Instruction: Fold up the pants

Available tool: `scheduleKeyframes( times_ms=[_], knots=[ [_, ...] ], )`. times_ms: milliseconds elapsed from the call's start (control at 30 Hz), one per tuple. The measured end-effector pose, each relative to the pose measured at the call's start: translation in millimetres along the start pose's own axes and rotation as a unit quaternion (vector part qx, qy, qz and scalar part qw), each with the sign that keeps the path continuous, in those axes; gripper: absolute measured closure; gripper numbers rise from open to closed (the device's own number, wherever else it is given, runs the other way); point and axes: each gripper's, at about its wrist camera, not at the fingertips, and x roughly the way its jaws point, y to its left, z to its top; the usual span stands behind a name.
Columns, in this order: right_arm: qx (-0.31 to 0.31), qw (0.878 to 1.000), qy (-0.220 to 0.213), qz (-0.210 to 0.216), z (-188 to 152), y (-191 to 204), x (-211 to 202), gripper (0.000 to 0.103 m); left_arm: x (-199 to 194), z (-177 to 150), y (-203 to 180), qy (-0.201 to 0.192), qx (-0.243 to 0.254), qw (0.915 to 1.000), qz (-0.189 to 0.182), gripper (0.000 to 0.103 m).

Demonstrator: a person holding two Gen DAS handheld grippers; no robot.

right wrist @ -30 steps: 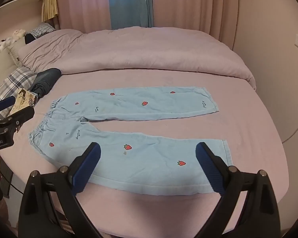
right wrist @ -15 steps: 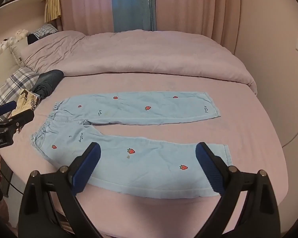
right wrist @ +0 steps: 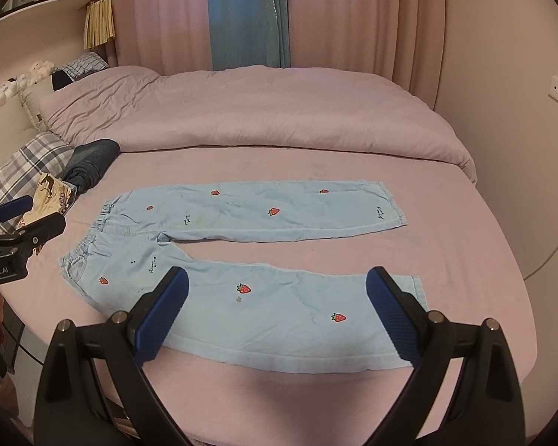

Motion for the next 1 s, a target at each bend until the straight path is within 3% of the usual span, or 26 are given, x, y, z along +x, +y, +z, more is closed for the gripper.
scheduleKeyframes(
  times_ms=[1000],
  knots=[
    [0.002,1.000,-0.003,0.002,1.2,-1.4,2.3,0.006,5.4,-1.1,0.9,0.009,-0.004,0.9999,-0.006,0.000]
  ],
)
